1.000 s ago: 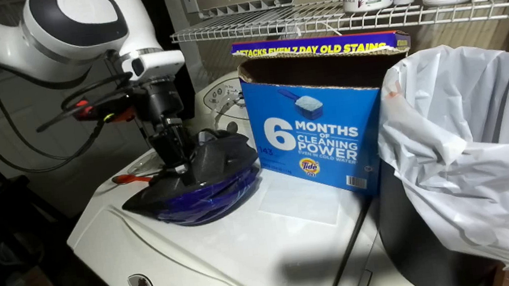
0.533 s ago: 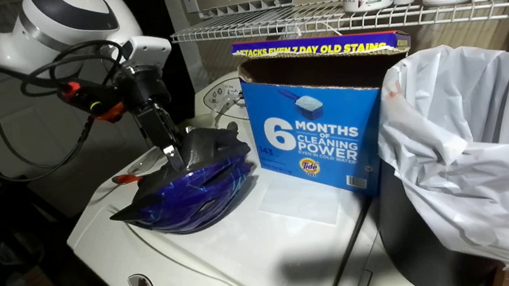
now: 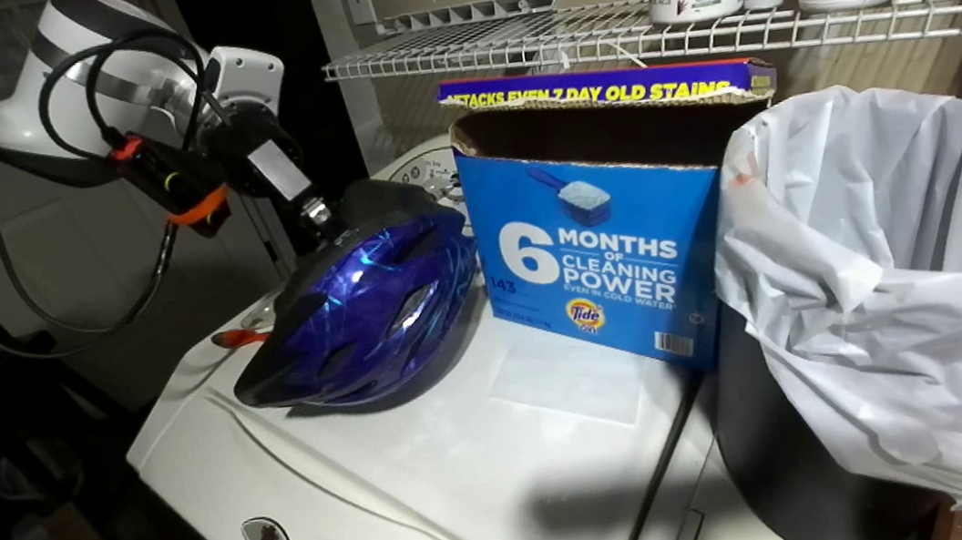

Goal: Place the helmet upright.

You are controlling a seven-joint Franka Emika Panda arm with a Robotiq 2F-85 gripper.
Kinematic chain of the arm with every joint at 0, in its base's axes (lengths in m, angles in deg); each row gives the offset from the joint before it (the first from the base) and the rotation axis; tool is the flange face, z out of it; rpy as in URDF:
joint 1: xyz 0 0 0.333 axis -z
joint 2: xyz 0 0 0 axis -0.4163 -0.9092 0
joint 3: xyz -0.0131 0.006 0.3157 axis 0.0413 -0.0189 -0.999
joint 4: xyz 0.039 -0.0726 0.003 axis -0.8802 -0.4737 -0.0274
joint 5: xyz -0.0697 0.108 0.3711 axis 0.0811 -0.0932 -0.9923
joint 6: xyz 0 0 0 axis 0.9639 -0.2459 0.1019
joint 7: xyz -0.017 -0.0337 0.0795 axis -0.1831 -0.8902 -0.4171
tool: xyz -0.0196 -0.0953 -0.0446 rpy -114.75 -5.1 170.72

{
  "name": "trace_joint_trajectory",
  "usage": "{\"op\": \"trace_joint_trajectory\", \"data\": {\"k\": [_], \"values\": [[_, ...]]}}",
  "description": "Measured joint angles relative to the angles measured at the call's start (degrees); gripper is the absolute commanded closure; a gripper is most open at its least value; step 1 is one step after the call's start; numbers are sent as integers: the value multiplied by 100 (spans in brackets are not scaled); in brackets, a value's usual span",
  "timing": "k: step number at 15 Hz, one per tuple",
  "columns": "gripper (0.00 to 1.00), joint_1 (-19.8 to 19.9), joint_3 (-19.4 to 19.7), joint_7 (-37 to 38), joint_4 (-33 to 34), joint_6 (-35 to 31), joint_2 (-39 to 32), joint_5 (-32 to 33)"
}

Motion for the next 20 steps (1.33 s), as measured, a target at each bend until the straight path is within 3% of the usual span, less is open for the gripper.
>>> {"op": "trace_joint_trajectory", "data": {"k": [6,9,20], "values": [[93,-430,-122,319,-4,562,-572,1285],[93,-602,-139,362,-35,975,-884,1625],[93,-1150,-366,747,-36,1917,-1694,1754]]}}
